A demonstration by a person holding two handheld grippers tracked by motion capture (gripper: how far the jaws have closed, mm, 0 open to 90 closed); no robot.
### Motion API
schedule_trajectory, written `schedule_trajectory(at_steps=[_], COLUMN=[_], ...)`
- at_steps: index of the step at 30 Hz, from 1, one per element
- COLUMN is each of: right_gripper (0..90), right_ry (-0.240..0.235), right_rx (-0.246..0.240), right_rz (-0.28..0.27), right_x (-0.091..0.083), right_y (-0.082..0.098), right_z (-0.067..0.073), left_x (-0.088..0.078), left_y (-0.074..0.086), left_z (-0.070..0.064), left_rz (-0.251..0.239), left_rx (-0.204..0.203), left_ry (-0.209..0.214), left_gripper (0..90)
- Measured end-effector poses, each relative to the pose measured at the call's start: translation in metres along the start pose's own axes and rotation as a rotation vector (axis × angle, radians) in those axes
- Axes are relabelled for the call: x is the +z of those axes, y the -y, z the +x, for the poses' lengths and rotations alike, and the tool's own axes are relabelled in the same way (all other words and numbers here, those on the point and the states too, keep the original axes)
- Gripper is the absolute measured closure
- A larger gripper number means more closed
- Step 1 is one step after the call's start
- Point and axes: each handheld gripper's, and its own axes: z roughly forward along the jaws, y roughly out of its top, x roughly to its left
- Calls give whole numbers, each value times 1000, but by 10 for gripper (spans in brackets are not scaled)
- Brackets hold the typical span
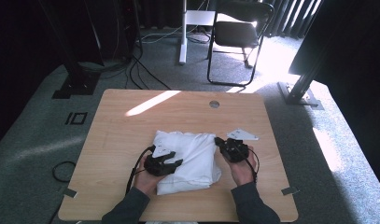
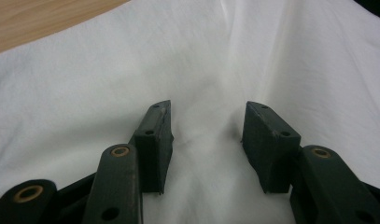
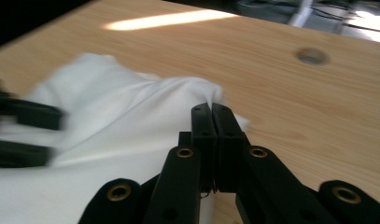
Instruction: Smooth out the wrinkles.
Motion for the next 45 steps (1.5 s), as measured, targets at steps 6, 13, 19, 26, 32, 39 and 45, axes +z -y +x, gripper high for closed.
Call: schedule_trajectory(at_steps=[6,13,19,26,32,39,45], right_gripper=[623,521,854,770,542,508,487], right_ry=[11,-39,-7,95,112,-110,-102], right_rx=[66,17,27,69,17,-124,-177], right_rz=[-35,15,105,99,-8,-4,144], right_x=[1,26,47,37,12,7,25], right_y=[8,-8,-1,2,-1,11,47], right_z=[-6,9,-5,-15,1,42,44], left_x=[6,16,22,33,20,-15,-20], left_y=[-1,-8,-11,-20,-29,-25,-3], left_z=[1,3,10,14,14,0,-15], left_rz=[22,17,13,9,-6,-99,-60], left_rx=[33,42,38,39,19,12,18], left_ry=[-34,-57,-63,-95,-105,-69,-41], left_gripper=[523,523,530,525,472,467,463])
